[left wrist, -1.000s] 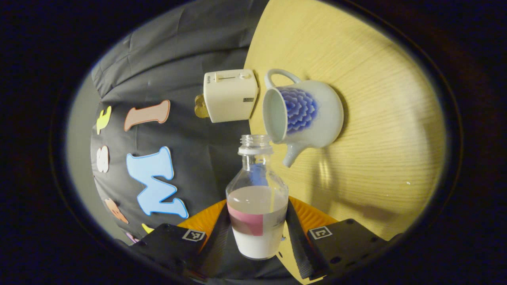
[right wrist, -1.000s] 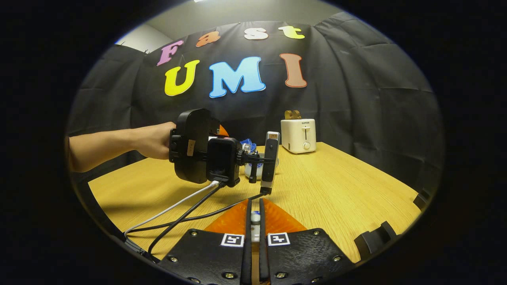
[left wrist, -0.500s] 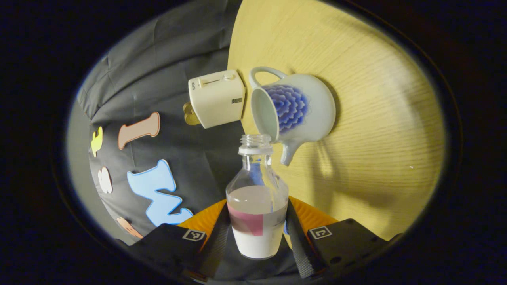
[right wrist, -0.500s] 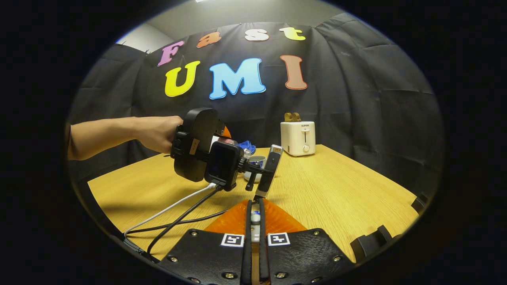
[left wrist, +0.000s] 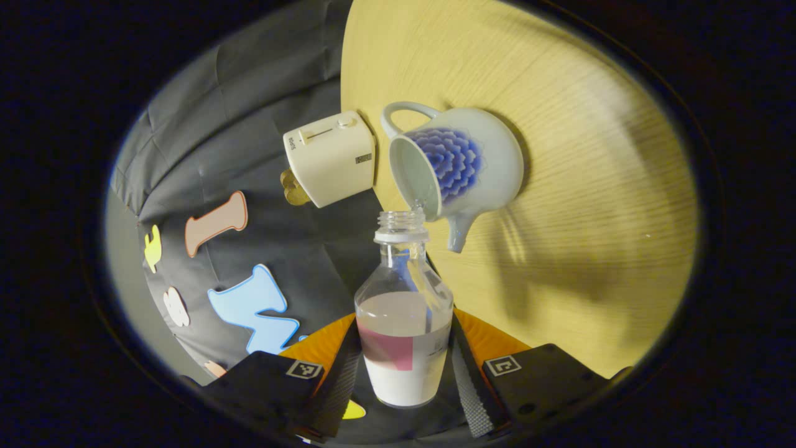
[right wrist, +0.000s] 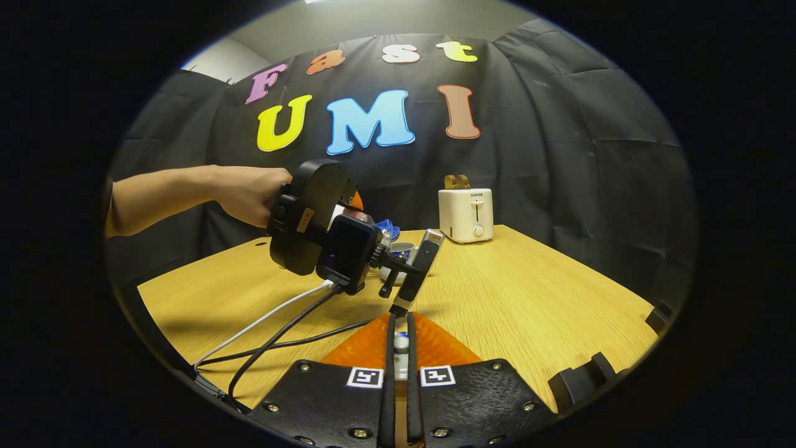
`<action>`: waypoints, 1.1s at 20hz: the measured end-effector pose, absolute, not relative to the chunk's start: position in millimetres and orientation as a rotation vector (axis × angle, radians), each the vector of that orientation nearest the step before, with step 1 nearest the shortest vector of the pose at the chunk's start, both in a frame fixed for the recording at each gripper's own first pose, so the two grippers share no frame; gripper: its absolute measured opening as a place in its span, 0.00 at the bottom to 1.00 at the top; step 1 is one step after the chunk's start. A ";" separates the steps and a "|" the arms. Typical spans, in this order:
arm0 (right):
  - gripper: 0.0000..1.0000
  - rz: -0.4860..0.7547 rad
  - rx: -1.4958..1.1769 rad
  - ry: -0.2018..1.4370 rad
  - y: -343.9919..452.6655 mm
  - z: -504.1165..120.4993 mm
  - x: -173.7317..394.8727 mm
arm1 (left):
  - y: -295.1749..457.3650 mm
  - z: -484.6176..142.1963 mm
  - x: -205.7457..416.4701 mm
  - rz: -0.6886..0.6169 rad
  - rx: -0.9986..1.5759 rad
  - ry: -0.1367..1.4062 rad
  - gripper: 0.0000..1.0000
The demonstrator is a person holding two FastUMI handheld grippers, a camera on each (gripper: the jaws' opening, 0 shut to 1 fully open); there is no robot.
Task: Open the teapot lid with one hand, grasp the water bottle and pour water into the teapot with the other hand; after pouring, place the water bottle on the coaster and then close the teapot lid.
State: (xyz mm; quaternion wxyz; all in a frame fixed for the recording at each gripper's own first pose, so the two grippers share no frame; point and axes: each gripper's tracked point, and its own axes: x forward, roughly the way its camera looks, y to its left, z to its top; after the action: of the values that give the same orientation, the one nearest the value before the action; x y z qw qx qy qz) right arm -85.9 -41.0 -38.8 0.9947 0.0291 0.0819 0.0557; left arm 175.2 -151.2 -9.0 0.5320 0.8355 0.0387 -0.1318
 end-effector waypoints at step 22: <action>0.07 0.098 0.053 0.187 -46.5 -46.4 -87.5 | -166.6 7.2 172.8 -0.310 2.141 0.044 0.86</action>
State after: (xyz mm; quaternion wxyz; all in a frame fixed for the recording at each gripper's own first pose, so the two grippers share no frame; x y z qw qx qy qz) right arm -87.5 -46.5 -46.4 0.9941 0.0263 0.0932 0.0489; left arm 172.8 -166.6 7.2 0.4697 0.8735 0.0178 -0.1266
